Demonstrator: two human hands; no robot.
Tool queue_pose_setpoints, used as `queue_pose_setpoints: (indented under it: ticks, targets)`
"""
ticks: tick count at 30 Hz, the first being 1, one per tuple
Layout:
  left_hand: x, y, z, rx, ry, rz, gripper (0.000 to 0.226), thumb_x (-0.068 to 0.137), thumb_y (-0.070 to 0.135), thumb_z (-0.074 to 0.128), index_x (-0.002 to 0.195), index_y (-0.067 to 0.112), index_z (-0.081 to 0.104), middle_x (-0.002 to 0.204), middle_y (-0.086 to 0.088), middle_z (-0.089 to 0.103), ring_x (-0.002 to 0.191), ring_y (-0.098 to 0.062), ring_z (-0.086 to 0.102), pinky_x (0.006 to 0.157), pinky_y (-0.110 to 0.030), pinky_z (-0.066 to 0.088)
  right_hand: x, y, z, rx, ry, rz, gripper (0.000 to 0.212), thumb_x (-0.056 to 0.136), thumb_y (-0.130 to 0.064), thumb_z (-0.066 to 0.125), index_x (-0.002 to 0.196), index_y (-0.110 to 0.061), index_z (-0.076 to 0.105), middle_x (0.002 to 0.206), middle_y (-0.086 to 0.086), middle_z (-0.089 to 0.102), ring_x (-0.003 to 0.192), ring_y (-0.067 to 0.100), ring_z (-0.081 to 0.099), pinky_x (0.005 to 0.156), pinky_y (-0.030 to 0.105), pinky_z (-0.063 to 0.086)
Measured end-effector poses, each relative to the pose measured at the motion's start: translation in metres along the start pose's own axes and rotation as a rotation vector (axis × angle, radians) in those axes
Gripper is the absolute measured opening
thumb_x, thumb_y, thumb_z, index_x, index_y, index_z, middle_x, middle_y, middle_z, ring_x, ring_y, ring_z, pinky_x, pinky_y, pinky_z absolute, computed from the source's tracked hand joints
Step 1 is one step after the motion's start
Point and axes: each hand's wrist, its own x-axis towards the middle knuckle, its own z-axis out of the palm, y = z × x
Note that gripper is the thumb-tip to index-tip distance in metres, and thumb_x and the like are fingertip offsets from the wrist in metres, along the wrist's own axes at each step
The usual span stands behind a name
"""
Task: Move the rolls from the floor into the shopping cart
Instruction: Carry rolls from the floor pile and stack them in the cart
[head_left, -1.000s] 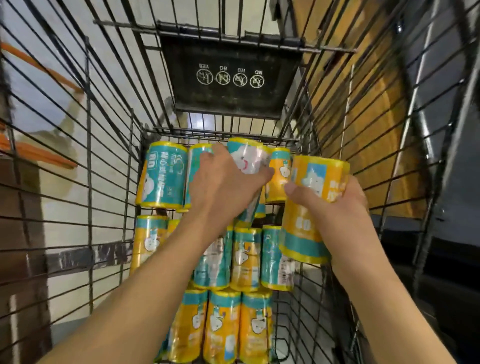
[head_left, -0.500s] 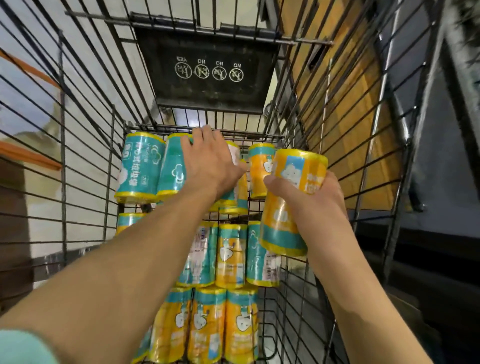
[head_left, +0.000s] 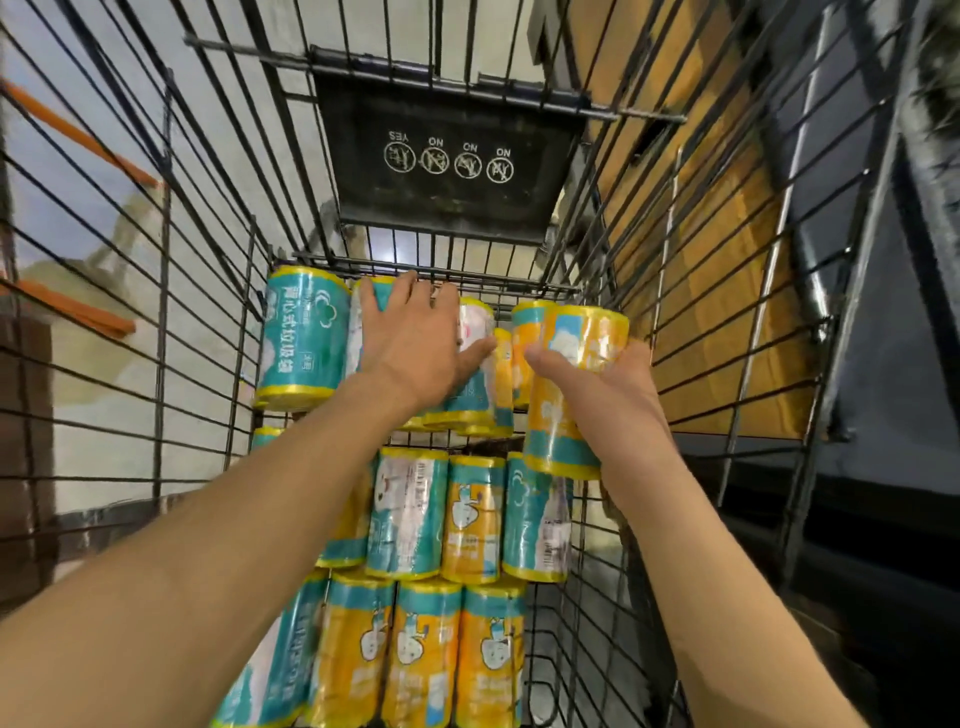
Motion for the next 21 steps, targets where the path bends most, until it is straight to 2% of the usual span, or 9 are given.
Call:
queue_pose_setpoints:
  ticks: [2,3,7,9,11,13,15,18,21]
  targets:
    - [-0.004,-0.004,-0.003,-0.045,0.008,0.023,0.074,0.092,0.072,0.039,0.144,0.02,0.039,0.148,-0.008,0.045,0.145,-0.029,0.027,0.12,-0.062,0.012,0.011,-0.003,0.009,-0.066,-0.003,-0.011,0.093,0.065,-0.07,0.078,0.129,-0.02,0.032,0.133,0.005,0.056,0.123,0.03,0.056,0.101,0.054,0.05]
    - [-0.005,-0.005,-0.005,-0.064,0.009,0.038,0.072,0.092,0.068,0.042,0.146,0.02,0.039,0.148,-0.007,0.045,0.146,-0.028,0.026,0.12,-0.062,0.011,0.018,-0.002,0.014,-0.086,-0.003,-0.021,0.088,0.07,-0.069,0.077,0.127,-0.019,0.033,0.132,0.006,0.057,0.121,0.03,0.058,0.101,0.054,0.05]
    - [-0.009,-0.015,-0.011,-0.089,0.001,0.123,0.066,0.094,0.059,0.048,0.146,0.02,0.039,0.148,-0.004,0.045,0.146,-0.028,0.027,0.121,-0.061,0.013,0.042,0.002,0.032,-0.162,-0.006,-0.037,0.097,0.081,-0.06,0.076,0.146,-0.008,0.026,0.14,0.015,0.055,0.126,0.035,0.056,0.104,0.052,0.049]
    - [-0.01,-0.021,-0.013,-0.076,-0.015,0.159,0.066,0.095,0.057,0.048,0.148,0.02,0.036,0.148,-0.004,0.045,0.146,-0.027,0.027,0.121,-0.06,0.014,0.051,0.002,0.038,-0.229,0.015,-0.023,0.088,0.086,-0.055,0.072,0.146,-0.008,0.028,0.139,0.017,0.055,0.125,0.037,0.056,0.102,0.05,0.05]
    - [-0.013,-0.027,-0.014,-0.052,-0.031,0.203,0.065,0.096,0.054,0.048,0.149,0.019,0.035,0.147,-0.005,0.046,0.144,-0.028,0.029,0.121,-0.06,0.015,0.057,0.002,0.042,-0.29,0.063,-0.045,0.068,0.093,-0.044,0.067,0.143,-0.011,0.035,0.137,0.017,0.056,0.123,0.037,0.057,0.099,0.045,0.051]
    - [-0.017,-0.03,-0.016,-0.024,-0.049,0.242,0.064,0.097,0.051,0.047,0.15,0.018,0.033,0.147,-0.006,0.046,0.142,-0.029,0.031,0.12,-0.059,0.016,0.06,0.001,0.042,-0.363,0.102,-0.105,0.054,0.096,-0.031,0.06,0.143,-0.012,0.04,0.137,0.017,0.055,0.124,0.035,0.055,0.09,0.036,0.047]
    - [-0.021,-0.032,-0.017,-0.003,-0.065,0.265,0.062,0.098,0.048,0.047,0.15,0.017,0.032,0.148,-0.007,0.045,0.142,-0.029,0.032,0.12,-0.058,0.017,0.059,-0.001,0.041,-0.43,0.104,-0.162,0.049,0.097,-0.026,0.057,0.143,-0.014,0.044,0.138,0.016,0.053,0.125,0.034,0.053,0.085,0.033,0.042]
    - [-0.027,-0.033,-0.021,0.033,-0.101,0.287,0.059,0.097,0.044,0.048,0.148,0.017,0.033,0.148,-0.006,0.045,0.142,-0.029,0.032,0.12,-0.058,0.017,0.051,-0.005,0.034,-0.557,0.09,-0.271,0.042,0.096,-0.026,0.057,0.136,-0.016,0.05,0.137,0.016,0.054,0.125,0.034,0.051,0.089,0.035,0.042]
    - [-0.037,-0.034,-0.026,0.062,-0.154,0.297,0.059,0.096,0.044,0.049,0.147,0.019,0.033,0.148,-0.006,0.046,0.141,-0.028,0.034,0.119,-0.056,0.02,0.035,-0.007,0.026,-0.74,0.01,-0.396,0.042,0.098,-0.031,0.056,0.138,-0.018,0.049,0.136,0.014,0.053,0.123,0.034,0.052,0.096,0.04,0.045]
